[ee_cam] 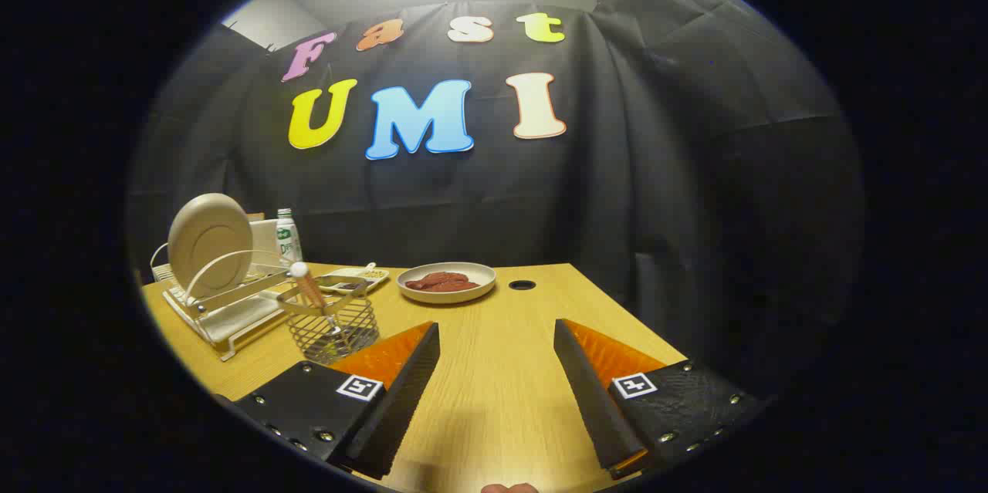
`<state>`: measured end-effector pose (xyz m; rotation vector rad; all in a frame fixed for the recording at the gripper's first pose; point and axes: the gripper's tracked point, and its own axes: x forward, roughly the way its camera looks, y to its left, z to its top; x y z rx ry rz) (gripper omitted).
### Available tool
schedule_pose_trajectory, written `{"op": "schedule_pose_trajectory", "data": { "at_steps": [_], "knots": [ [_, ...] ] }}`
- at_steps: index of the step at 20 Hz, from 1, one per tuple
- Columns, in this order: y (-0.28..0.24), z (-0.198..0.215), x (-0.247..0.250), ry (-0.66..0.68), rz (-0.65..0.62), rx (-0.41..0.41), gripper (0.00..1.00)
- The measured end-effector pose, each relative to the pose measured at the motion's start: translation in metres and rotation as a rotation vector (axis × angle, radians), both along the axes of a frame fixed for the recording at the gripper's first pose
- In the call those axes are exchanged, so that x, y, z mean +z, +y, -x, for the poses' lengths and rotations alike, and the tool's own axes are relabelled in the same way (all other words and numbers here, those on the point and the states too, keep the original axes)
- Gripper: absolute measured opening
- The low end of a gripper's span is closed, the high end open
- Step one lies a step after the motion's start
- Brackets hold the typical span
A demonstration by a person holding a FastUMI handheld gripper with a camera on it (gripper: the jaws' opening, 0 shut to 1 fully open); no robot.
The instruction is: Take the plate from the dish rack, then take the spoon from the basket and place it into the plate.
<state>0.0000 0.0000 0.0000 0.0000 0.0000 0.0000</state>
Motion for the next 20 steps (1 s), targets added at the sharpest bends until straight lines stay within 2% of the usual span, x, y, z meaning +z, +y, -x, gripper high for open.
{"op": "schedule_pose_trajectory", "data": {
  "at_steps": [4,8,13,20],
  "knots": [
    [0.006,-0.009,0.062,-0.046,0.025,-0.017,0.93],
    [0.045,0.019,0.126,-0.038,0.063,0.014,0.93],
    [0.098,0.052,0.206,-0.099,0.039,0.032,0.93],
    [0.155,0.064,0.232,-0.054,-0.004,0.083,0.93]
  ]
}}
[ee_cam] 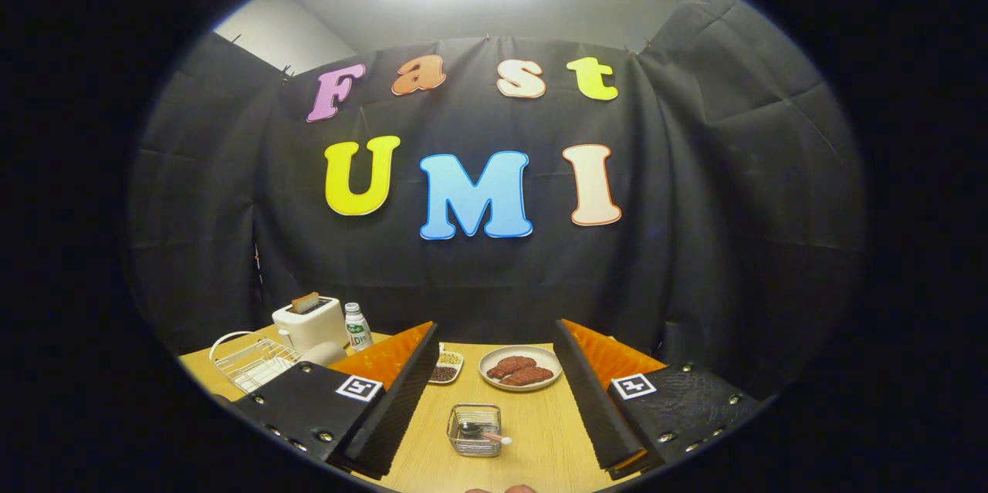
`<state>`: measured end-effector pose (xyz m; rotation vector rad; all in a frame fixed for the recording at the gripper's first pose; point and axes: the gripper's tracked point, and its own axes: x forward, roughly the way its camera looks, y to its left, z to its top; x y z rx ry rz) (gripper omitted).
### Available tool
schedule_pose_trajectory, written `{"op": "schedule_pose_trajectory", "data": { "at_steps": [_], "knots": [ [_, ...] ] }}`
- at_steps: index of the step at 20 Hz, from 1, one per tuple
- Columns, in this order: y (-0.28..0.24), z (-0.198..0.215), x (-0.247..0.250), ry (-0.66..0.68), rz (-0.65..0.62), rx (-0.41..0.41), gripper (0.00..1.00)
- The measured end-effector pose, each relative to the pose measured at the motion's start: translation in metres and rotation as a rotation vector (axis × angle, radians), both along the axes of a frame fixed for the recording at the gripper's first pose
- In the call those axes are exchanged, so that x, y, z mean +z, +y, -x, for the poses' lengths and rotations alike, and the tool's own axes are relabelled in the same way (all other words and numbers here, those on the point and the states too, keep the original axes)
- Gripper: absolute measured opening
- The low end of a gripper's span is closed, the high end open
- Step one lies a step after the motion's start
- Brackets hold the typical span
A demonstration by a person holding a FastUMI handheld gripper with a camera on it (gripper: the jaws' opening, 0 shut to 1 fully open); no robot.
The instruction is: Take the plate from the dish rack, then take the spoon from the basket and place it into the plate.
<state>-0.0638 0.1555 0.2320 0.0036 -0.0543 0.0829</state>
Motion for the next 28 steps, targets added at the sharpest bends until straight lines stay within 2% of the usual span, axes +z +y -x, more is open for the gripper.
{"op": "schedule_pose_trajectory", "data": {
  "at_steps": [5,7,10,17,23,28],
  "knots": [
    [0.044,-0.011,0.005,0.092,-0.017,0.049,0.92],
    [0.074,-0.013,0.016,0.106,-0.021,0.117,0.92],
    [0.099,-0.022,0.016,0.16,-0.015,0.142,0.92],
    [0.165,-0.032,-0.054,0.561,-0.071,0.205,0.92],
    [0.209,-0.045,-0.092,0.745,-0.08,0.248,0.92],
    [0.226,-0.065,-0.116,0.858,-0.072,0.21,0.92]
  ]
}}
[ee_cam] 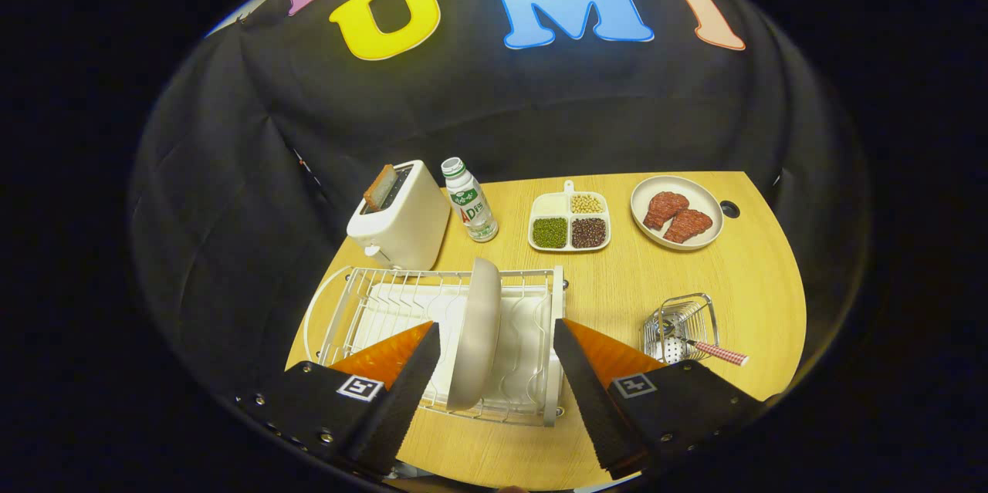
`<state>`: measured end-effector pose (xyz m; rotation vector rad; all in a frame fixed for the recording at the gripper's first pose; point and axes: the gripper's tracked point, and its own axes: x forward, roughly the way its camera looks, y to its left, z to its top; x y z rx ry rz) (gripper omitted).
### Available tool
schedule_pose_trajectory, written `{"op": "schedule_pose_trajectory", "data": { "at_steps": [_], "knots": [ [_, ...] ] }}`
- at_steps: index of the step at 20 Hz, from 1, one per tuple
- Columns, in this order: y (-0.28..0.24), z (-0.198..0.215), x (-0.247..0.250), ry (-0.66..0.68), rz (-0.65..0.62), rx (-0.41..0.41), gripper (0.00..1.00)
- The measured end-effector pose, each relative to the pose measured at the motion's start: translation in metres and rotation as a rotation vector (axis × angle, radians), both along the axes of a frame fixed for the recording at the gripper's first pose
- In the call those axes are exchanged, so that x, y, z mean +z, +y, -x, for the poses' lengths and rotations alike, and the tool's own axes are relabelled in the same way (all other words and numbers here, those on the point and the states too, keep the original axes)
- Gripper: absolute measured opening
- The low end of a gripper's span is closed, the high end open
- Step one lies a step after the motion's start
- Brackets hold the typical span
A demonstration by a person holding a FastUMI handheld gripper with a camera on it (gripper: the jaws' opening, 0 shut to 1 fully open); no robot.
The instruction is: Take the plate from the dish rack, then take the spoon from the basket and place it into the plate.
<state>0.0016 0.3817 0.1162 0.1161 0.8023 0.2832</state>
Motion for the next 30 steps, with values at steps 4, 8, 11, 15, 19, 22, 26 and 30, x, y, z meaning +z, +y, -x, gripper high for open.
{"op": "schedule_pose_trajectory", "data": {
  "at_steps": [4,8,11,15,19,22,26,30],
  "knots": [
    [0.01,-0.009,-0.018,0.066,0.028,-0.014,0.92],
    [0.019,-0.018,-0.043,0.14,0.043,-0.035,0.93],
    [0.022,-0.022,-0.062,0.184,0.063,-0.051,0.92],
    [0.021,-0.026,-0.08,0.219,0.117,-0.074,0.92],
    [0.029,-0.024,-0.103,0.269,0.128,-0.076,0.83],
    [0.034,-0.021,-0.124,0.316,0.116,-0.072,0.71],
    [0.038,-0.018,-0.12,0.331,0.137,-0.092,0.71],
    [0.031,-0.025,-0.097,0.268,0.254,-0.1,0.71]
  ]
}}
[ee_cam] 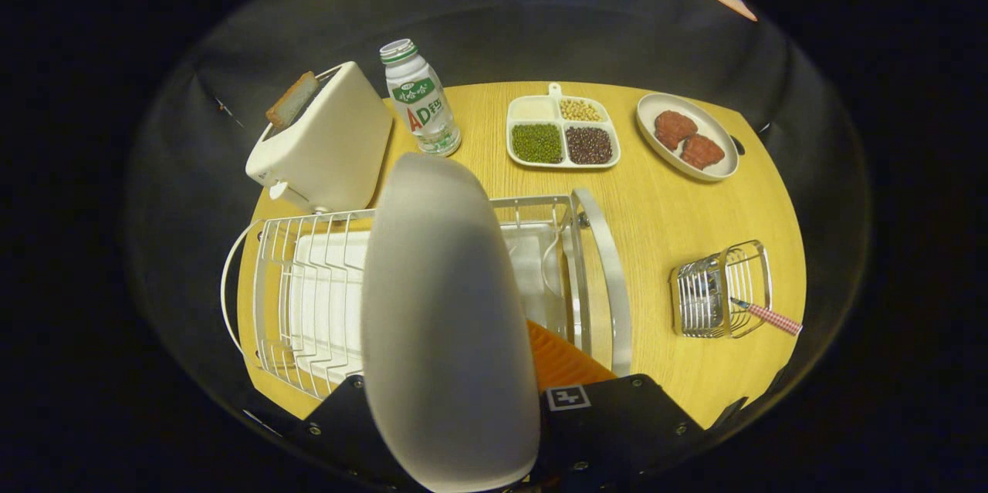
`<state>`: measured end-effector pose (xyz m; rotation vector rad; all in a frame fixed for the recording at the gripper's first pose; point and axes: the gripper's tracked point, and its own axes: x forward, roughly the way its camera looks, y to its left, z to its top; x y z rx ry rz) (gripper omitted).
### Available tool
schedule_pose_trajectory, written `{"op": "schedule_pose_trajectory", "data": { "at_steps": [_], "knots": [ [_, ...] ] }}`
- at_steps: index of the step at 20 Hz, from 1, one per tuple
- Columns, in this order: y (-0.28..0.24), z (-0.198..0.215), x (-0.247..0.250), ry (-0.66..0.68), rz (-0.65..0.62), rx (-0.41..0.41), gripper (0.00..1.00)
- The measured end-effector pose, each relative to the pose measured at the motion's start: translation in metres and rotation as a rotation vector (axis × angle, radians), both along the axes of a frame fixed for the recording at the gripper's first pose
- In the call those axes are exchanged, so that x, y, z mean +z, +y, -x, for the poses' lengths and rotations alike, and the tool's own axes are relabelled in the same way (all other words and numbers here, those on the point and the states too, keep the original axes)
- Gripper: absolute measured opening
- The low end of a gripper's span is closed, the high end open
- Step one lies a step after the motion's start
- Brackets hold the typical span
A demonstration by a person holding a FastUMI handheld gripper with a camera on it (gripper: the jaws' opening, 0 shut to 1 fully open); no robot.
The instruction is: Take the plate from the dish rack, then take the spoon from the basket and place it into the plate.
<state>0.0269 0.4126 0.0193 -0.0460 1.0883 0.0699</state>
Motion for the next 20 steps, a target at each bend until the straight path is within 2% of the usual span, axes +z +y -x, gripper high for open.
{"op": "schedule_pose_trajectory", "data": {
  "at_steps": [3,11,15,20],
  "knots": [
    [-0.003,-0.005,0.019,-0.052,0.038,0.017,0.71],
    [-0.036,0.021,0.081,-0.142,-0.04,0.01,0.71],
    [-0.072,0.048,0.108,-0.193,-0.054,-0.015,0.7],
    [-0.13,0.085,0.125,-0.231,-0.01,-0.043,0.7]
  ]
}}
